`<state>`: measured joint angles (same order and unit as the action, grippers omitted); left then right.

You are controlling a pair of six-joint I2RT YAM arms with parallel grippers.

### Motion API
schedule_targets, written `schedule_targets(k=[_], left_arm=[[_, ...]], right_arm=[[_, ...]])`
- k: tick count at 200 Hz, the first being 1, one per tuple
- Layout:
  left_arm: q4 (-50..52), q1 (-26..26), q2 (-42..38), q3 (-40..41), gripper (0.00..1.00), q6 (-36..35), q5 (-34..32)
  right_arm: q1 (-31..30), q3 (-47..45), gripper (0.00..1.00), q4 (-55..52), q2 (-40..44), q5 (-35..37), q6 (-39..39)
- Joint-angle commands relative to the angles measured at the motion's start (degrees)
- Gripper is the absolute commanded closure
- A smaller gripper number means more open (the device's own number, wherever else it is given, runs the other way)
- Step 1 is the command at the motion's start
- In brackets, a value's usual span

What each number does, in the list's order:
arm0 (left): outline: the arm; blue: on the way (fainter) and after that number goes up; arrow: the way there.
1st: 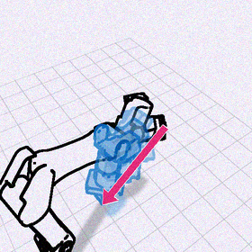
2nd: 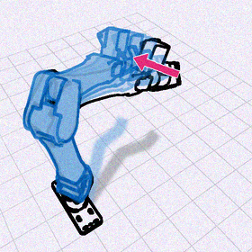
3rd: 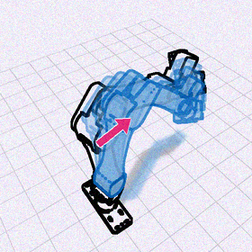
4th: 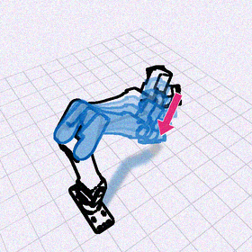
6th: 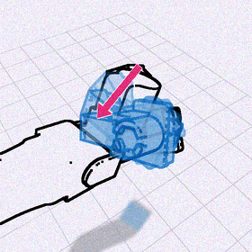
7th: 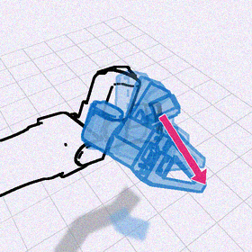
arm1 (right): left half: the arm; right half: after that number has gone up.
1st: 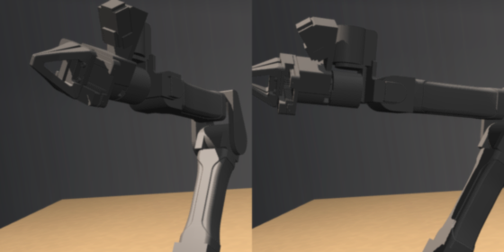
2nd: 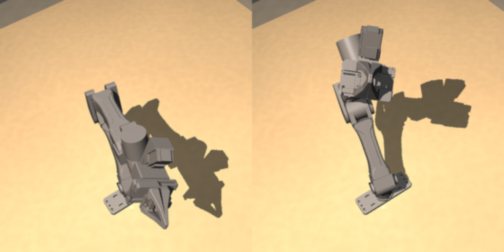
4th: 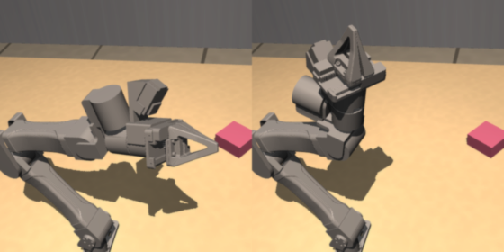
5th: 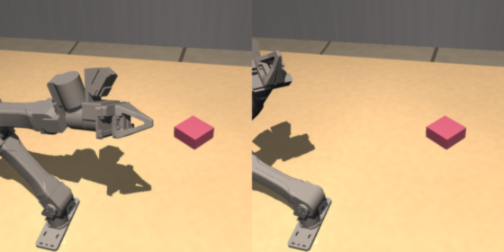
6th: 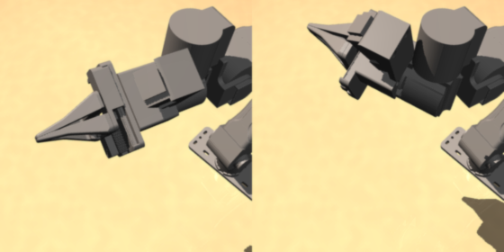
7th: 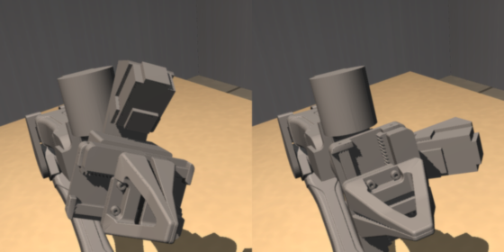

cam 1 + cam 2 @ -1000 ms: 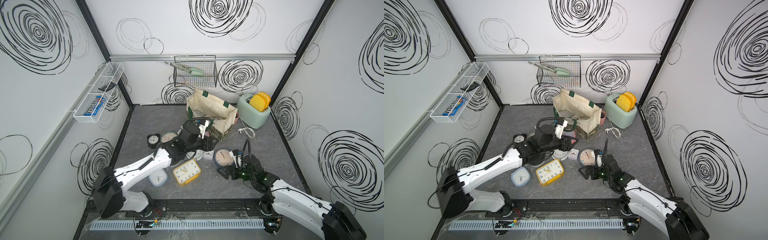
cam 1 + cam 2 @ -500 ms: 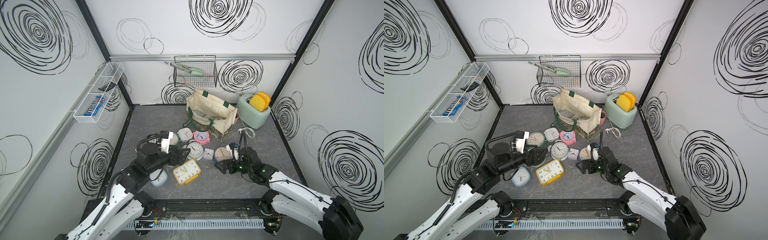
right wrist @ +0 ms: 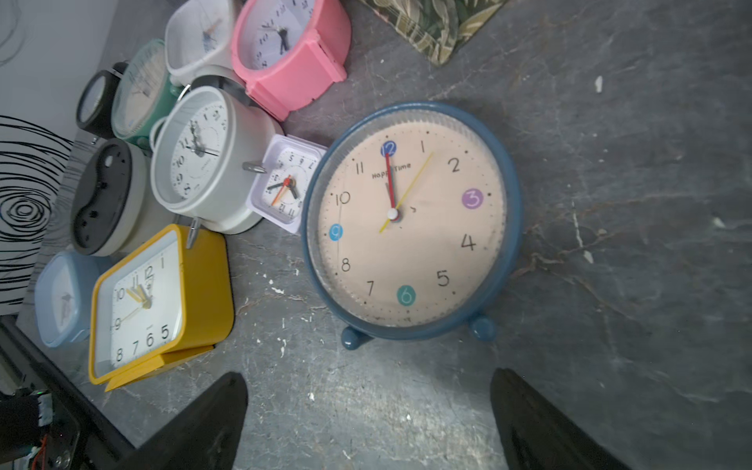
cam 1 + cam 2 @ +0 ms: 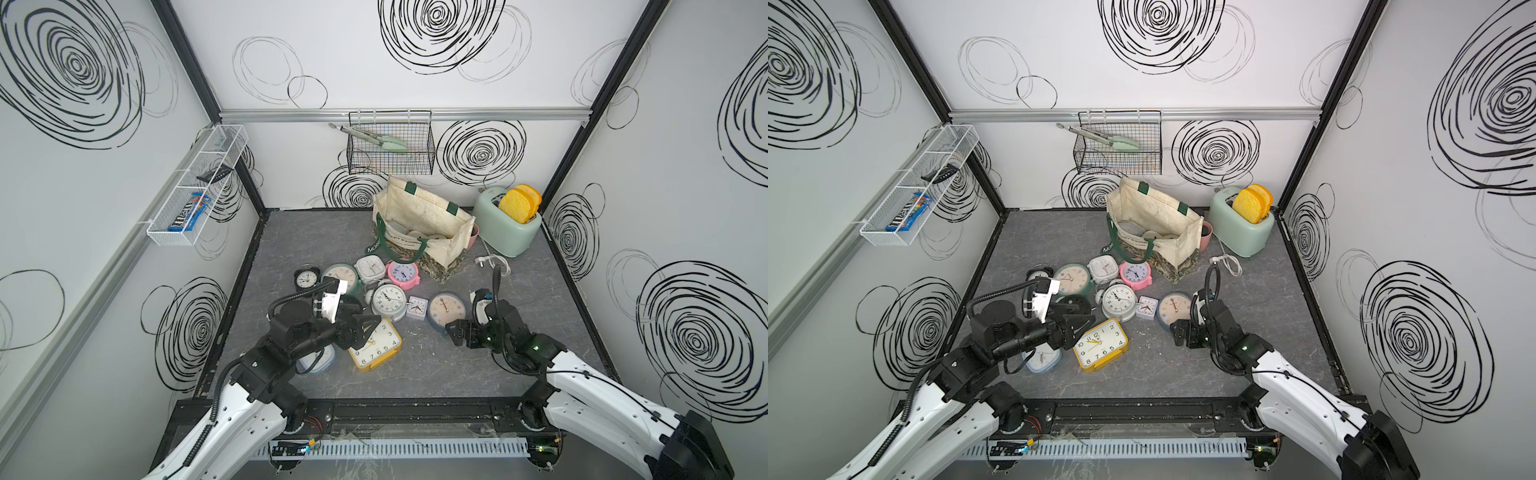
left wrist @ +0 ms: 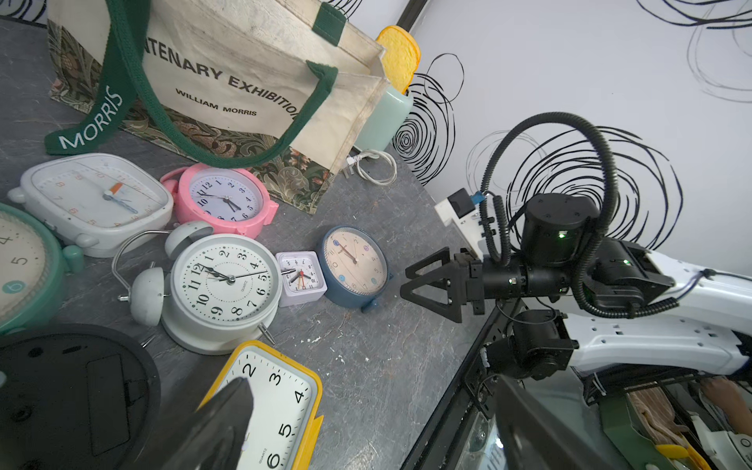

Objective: Put the alarm clock into the canvas bag
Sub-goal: Adjust the alarm at the center of the board, then pick up the alarm from the center of the board.

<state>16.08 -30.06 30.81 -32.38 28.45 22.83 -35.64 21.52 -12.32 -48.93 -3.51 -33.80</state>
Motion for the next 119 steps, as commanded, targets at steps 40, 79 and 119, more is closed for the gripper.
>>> schedule_targets(k=[40, 79, 119], left_arm=[[-4.07, 1.86, -0.81, 0.79, 0.04, -0.83, 2.35], [-5.85, 2.58, -1.19, 1.29, 0.04, -0.63, 6.21], [-6.29, 2.8, -1.28, 1.44, 0.04, -0.67, 6.97]], right_arm=[[4.96, -1.23, 0.03, 7.99, -6.65, -1.7, 1.27], [5.25, -1.65, 0.03, 13.21, -11.04, -8.98, 5.89], [2.0, 0.38, 0.03, 12.85, -15.67, -10.91, 7.22]])
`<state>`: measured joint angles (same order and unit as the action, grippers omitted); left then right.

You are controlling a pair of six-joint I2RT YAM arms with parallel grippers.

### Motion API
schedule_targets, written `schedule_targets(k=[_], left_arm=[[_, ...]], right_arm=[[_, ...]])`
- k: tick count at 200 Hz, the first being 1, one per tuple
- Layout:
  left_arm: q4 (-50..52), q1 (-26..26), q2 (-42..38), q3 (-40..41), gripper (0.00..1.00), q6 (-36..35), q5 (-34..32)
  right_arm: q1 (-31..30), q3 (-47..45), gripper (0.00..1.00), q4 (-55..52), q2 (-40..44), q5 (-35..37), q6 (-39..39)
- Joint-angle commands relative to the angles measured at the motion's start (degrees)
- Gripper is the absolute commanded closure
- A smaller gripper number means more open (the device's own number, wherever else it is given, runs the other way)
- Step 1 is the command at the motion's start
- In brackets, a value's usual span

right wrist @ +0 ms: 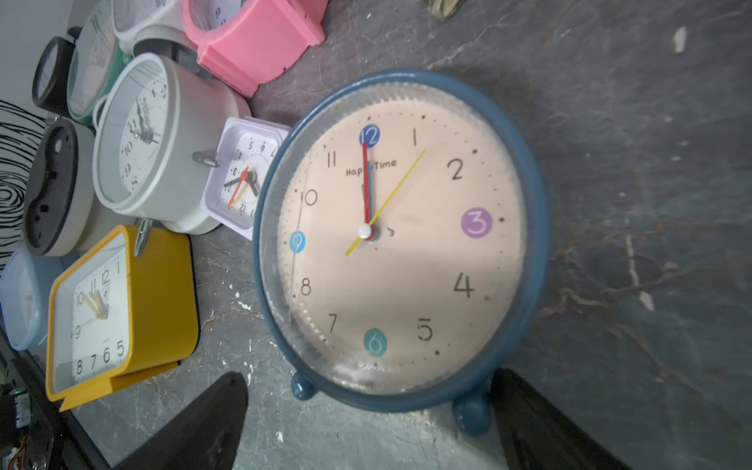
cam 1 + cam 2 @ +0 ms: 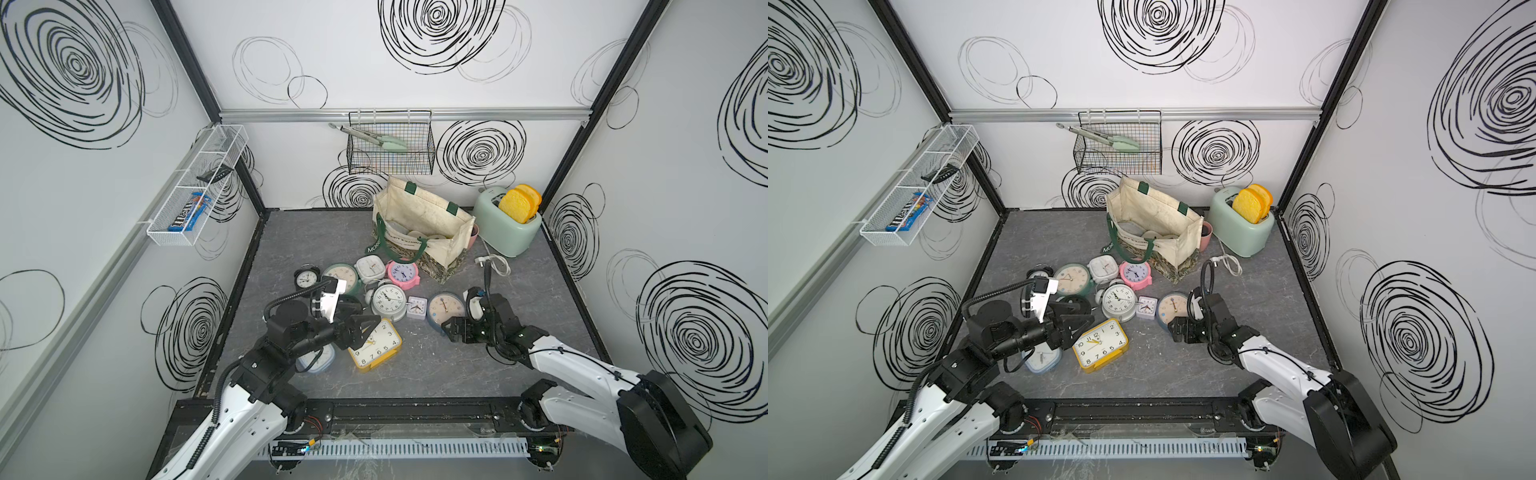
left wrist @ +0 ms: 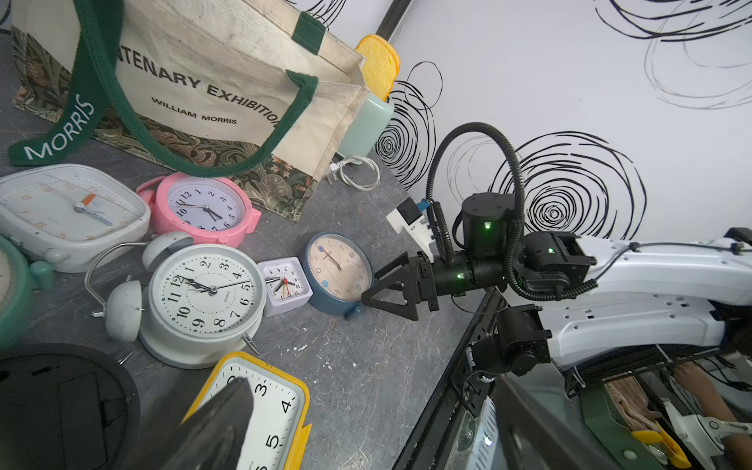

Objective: Put the alarm clock into the canvas bag
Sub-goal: Pick up the alarm from the center of the board.

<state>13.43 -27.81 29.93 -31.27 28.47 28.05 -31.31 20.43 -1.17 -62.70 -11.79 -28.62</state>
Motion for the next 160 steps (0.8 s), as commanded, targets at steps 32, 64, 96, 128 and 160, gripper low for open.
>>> schedule_targets(k=[32, 64, 96, 128, 160], left_arm=[[-3.61, 0.91, -0.06, 0.36, 0.04, -0.6, 1.57], [-3.57, 1.0, 0.17, 0.42, 0.04, -0.59, 1.48], [-3.5, 1.09, 0.65, 0.42, 0.04, -0.56, 1.57], [-3.6, 1.18, 0.65, 0.42, 0.04, -0.51, 1.65], [-3.71, 1.23, 0.57, 0.42, 0.04, -0.51, 1.91]], right_arm=[[-7.56, 3.15, 0.03, -0.44, -4.08, 3.22, -0.49], [-12.14, 5.37, 0.03, -3.15, -5.93, 12.15, -6.02], [-14.75, 7.7, 0.03, -5.45, -7.18, 16.68, -12.05], [-17.81, 12.12, 0.03, -10.87, -10.11, 20.31, -19.63], [-20.25, 16.95, 0.03, -16.42, -14.83, 24.14, -26.3]])
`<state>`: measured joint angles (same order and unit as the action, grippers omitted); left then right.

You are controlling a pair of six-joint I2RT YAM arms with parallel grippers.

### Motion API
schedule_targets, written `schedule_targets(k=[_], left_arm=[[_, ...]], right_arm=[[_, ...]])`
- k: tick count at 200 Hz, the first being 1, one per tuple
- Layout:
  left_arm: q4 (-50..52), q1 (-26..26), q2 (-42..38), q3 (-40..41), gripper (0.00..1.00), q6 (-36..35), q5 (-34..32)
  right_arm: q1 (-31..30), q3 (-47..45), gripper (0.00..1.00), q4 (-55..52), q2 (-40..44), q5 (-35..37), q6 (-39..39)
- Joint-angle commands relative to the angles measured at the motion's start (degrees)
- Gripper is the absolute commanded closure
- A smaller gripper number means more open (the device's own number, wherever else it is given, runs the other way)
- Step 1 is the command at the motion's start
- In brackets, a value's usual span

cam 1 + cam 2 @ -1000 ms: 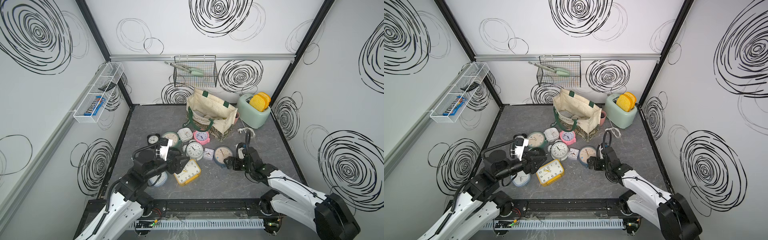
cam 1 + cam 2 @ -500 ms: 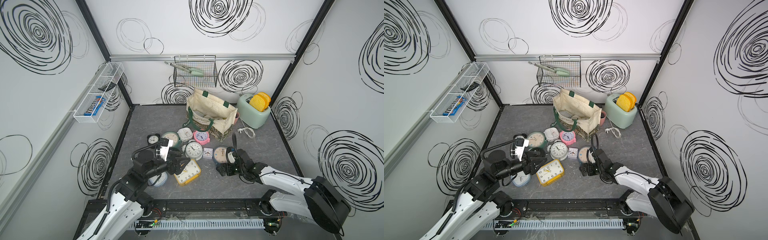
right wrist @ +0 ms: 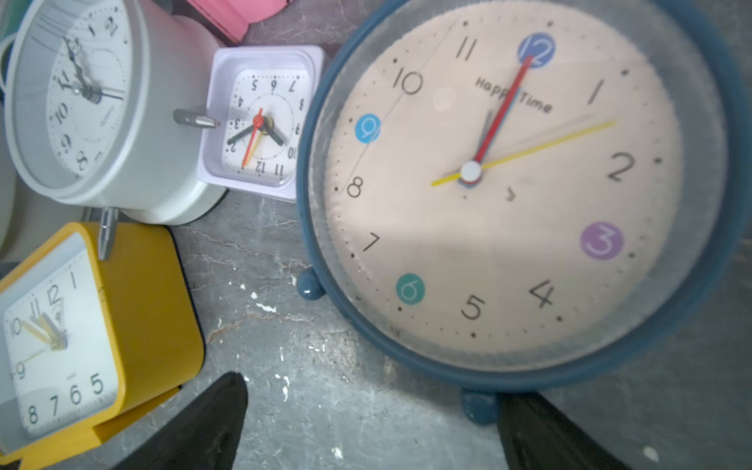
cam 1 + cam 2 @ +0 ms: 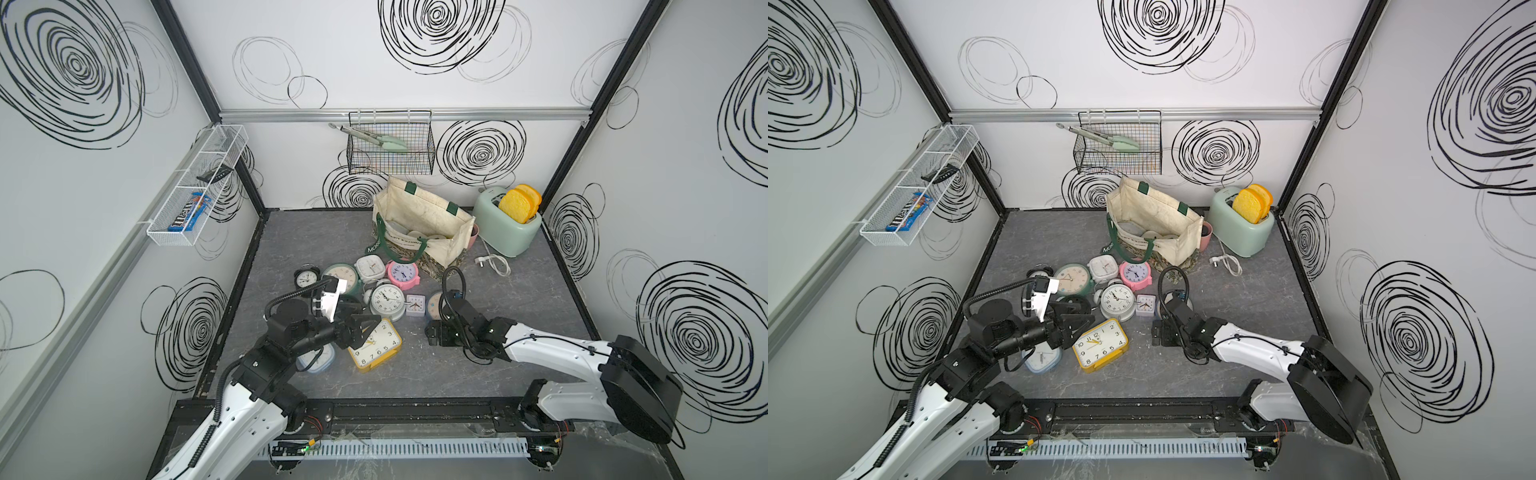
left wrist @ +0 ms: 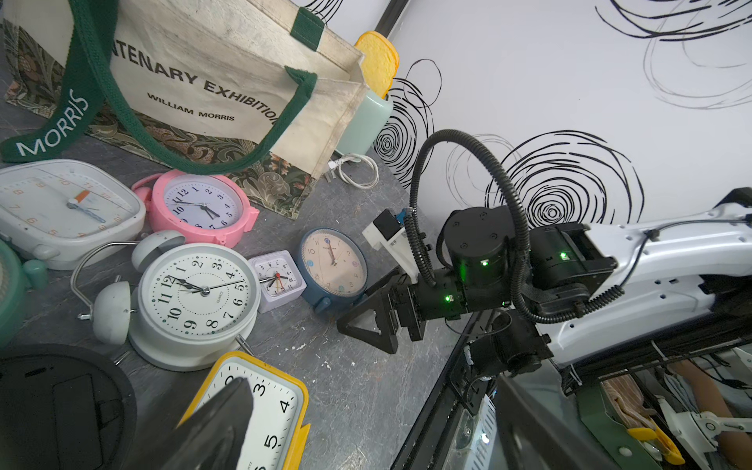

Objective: Put the alarm clock into the canvas bag
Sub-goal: Pick up the alarm from the center of the board.

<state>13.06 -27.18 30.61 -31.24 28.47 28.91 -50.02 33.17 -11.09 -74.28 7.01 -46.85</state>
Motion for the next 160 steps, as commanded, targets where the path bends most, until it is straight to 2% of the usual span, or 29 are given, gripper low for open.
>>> schedule_targets(k=[1, 39, 102, 160], left_arm=[[-3.32, 0.62, -0.11, 0.39, 0.04, -0.51, 1.11], [-3.58, 0.6, -0.18, 0.57, 0.04, -0.41, 1.67], [-4.21, 0.55, -0.69, 0.75, 0.04, -0.33, 2.89], [-4.7, -0.04, -1.03, 0.92, 0.04, -0.12, 3.81]], right_arm=[[-1.55, 4.37, 0.03, -6.85, -3.42, 5.46, -8.34], [-2.8, 10.91, 0.03, -14.4, -10.54, 7.96, -14.69], [-3.47, 17.09, 0.03, -20.77, -16.37, 9.37, -22.44], [-3.0, 20.08, 0.03, -21.95, -18.48, 12.19, -24.44]])
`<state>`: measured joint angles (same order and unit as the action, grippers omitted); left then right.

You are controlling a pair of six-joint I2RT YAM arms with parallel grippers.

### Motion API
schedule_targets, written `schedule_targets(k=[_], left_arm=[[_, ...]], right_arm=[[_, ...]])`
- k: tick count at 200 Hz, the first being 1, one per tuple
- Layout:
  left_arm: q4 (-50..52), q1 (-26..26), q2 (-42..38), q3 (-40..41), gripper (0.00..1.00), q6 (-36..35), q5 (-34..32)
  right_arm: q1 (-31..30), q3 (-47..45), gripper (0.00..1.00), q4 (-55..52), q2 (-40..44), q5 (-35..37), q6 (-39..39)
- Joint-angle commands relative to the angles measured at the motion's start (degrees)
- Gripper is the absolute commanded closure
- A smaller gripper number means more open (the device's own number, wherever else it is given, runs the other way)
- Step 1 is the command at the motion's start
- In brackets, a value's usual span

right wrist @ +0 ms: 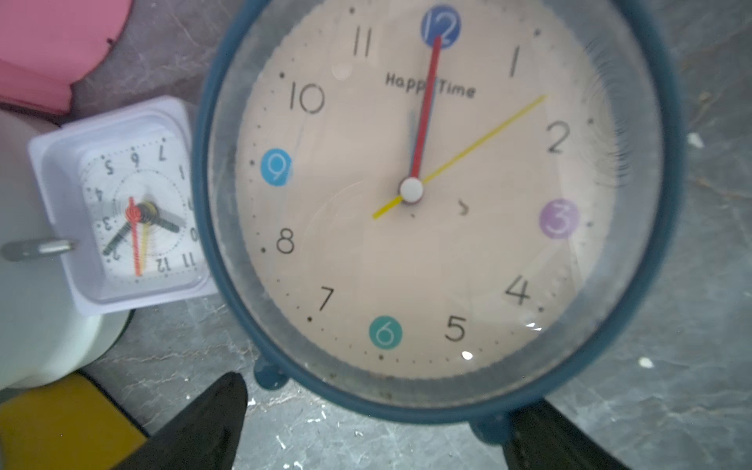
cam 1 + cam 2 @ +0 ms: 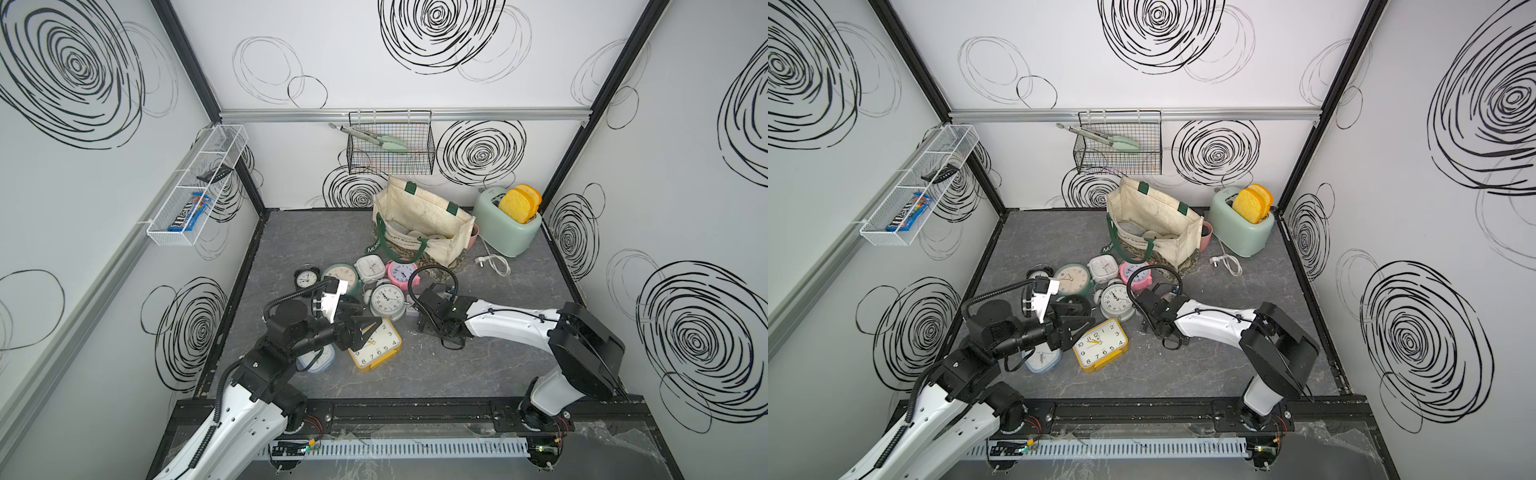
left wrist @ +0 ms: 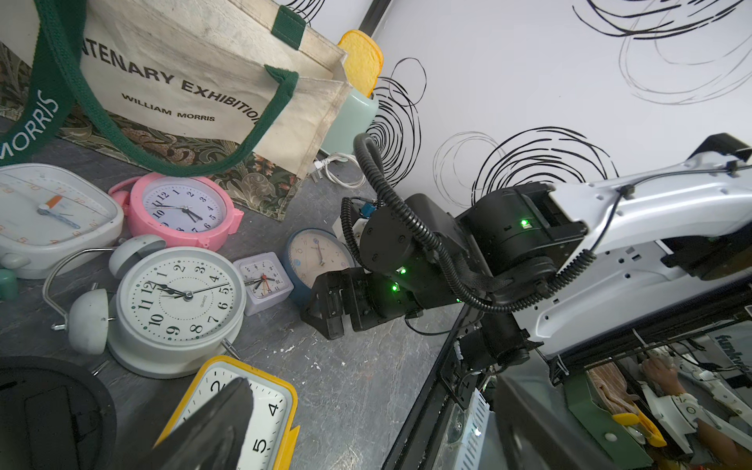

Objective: Put the alarm clock into the canvas bag
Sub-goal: Pick up the alarm from the center of the board.

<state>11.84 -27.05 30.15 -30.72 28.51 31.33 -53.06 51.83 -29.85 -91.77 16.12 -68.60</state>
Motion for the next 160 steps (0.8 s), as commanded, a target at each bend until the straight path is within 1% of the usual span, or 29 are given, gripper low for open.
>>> schedule_targets(k=[1, 30, 56, 72, 125, 160], left_arm=[[-3.48, -0.18, -0.6, 0.4, 0.04, -0.14, 1.37], [-3.54, -0.81, -0.88, 0.4, 0.04, -0.19, 1.37], [-3.6, -1.37, -0.96, 0.4, 0.04, -0.21, 1.45], [-3.63, -1.53, -0.97, 0.4, 0.04, -0.2, 1.45], [-3.5, -1.69, -1.06, 0.4, 0.04, -0.12, 1.31], [-3.46, -1.69, -0.86, 0.4, 0.04, -0.21, 1.28]], right_arm=[[0.0, 1.38, 0.03, -3.15, -1.02, 3.15, -2.64], [0.71, 1.25, 0.02, -2.31, -2.04, 4.94, -2.05], [1.66, 1.34, 0.0, -1.79, -3.16, 4.45, -1.89], [1.86, 1.06, 0.01, -0.94, -3.42, 4.35, -1.89], [1.89, 0.28, 0.09, 1.27, -3.11, 6.37, -0.21], [1.82, -0.91, 0.22, 2.95, -2.24, 6.38, 2.01]])
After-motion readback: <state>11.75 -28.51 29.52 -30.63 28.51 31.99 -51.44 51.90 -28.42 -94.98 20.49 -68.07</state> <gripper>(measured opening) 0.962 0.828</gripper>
